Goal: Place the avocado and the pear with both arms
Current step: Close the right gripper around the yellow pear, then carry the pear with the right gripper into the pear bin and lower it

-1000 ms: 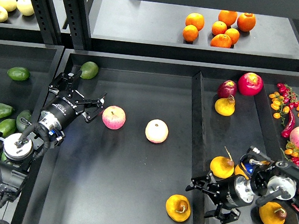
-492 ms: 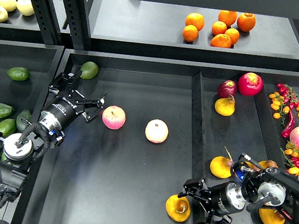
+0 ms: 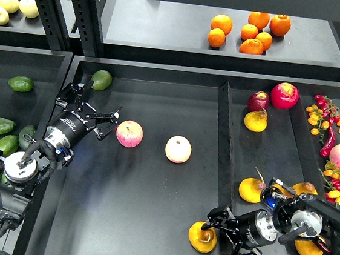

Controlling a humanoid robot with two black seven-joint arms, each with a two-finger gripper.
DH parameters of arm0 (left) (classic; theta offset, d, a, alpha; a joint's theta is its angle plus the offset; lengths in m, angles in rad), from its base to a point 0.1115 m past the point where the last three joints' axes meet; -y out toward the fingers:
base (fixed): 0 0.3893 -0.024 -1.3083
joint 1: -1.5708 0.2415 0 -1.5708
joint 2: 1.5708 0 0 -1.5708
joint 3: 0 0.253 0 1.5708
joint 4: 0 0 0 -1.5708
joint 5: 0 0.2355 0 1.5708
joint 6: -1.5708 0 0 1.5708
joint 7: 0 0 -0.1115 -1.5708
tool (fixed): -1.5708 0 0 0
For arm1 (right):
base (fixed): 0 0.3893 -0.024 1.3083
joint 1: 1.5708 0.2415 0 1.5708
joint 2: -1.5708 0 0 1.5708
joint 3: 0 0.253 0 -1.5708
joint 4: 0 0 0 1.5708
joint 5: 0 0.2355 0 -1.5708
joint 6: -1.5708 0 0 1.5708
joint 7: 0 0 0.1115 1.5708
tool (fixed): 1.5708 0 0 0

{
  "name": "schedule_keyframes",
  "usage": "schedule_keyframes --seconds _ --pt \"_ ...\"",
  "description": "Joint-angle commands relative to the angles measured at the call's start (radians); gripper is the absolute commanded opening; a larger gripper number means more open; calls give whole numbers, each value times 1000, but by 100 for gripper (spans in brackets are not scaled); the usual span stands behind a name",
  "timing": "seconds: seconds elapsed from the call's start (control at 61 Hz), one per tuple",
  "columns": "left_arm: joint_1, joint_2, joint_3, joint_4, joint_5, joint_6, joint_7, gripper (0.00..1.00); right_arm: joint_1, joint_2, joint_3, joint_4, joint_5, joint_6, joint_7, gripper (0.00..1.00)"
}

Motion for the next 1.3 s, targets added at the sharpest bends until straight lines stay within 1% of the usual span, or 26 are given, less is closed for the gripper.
schedule_keyframes --seconds 0.0,0.049,0.131,0.197,0.213,0.23,0.246,0.295,0.328,0.344,0.459,0.525,0.607,0.754,1.0,1.131,1.279 --pt "3 0 0 -1 0 0 -1 99 -1 -2 2 -2 -7 0 0 75" --pt "3 0 0 -2 0 0 -1 99 -2 -2 6 -2 -12 0 0 74" --pt "3 0 0 -2 0 0 -1 99 -5 0 18 -8 -23 0 0 68" --pt "5 0 0 -4 0 0 -1 99 -16 0 38 -15 -24 0 0 56" --pt "5 0 1 -4 0 0 -1 99 -21 3 48 -18 -24 0 0 49" --pt "5 0 1 -4 0 0 0 99 -22 4 52 -20 -24 0 0 48" --pt "5 0 1 -4 0 0 -1 99 -30 9 55 -20 -23 0 0 43" --pt "6 0 6 -4 0 0 -1 99 -41 20 64 -23 -23 0 0 35" --pt "6 0 8 -4 0 0 -1 99 -44 23 68 -25 -21 0 0 33" --pt "6 0 9 -4 0 0 0 99 -47 24 73 -26 -23 0 0 29" --pt "8 0 11 -4 0 0 -1 99 -62 24 98 -35 -21 0 0 19" --pt "8 0 12 -4 0 0 0 99 -65 24 121 -37 -6 0 0 10" --pt "8 0 12 -4 0 0 -1 99 -68 23 137 -37 2 0 0 7" --pt "8 0 12 -4 0 0 -1 99 -65 17 164 -37 0 0 0 4" --pt "8 0 12 -4 0 0 0 99 -44 9 214 -31 8 0 0 3" --pt "8 0 12 -4 0 0 0 99 2 5 240 -29 19 0 0 3" --pt "8 0 14 -4 0 0 0 99 47 -48 240 -22 60 0 0 3"
